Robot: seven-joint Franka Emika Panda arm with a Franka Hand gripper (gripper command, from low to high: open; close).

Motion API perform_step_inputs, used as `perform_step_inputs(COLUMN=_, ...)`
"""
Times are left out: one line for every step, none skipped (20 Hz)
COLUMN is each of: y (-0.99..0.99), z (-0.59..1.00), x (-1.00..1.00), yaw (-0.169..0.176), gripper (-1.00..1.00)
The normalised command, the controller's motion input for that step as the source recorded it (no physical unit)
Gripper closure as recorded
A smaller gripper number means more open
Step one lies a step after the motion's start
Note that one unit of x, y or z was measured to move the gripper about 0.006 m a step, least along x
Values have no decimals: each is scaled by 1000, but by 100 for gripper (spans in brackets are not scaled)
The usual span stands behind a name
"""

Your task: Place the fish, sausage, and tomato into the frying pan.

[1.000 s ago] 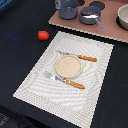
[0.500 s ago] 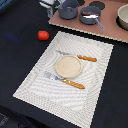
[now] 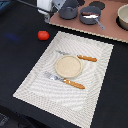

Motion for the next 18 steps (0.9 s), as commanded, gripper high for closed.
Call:
perform_step_inputs(y=-240, z=-589, x=-689, yaw=47, gripper=-100)
perform_step_inputs(y=-214, z=-591, x=-717, yaw=46, gripper=-100)
perform_step_inputs(y=-163, z=-591, x=-746, yaw=47, gripper=-100)
perform_step_inputs(y=-97, z=-549, x=-763, yaw=48, gripper=-100)
perform_step_inputs(y=-20, z=-489, x=-694, yaw=45, gripper=-100)
perform_step_inputs(y=0, z=-423, x=-620, yaw=44, gripper=-100)
perform_step_inputs(y=0, z=-374, x=-491, yaw=46, gripper=-100)
perform_step_inputs(y=0, z=-357, x=-406, yaw=46, gripper=-100)
perform_step_inputs(y=0, z=-340, x=-329, yaw=40, gripper=-100)
perform_step_inputs(y=0, z=-286, x=-206, yaw=33, gripper=-100)
perform_step_inputs(y=0, z=-240, x=-23, yaw=11, gripper=-100)
perform_step_inputs(y=-11, z=-160, x=0, yaw=0, gripper=-100)
perform_step_inputs(y=0, z=-126, x=43, yaw=0, gripper=-100)
perform_step_inputs(y=-9, z=-97, x=109, yaw=0, gripper=-100)
perform_step_inputs(y=-3, z=-123, x=143, yaw=0, gripper=-100)
perform_step_inputs(y=-11, z=-143, x=137, yaw=0, gripper=-100)
perform_step_inputs(y=0, z=-211, x=51, yaw=0, gripper=-100)
perform_step_inputs(y=-20, z=-243, x=0, yaw=0, gripper=-100)
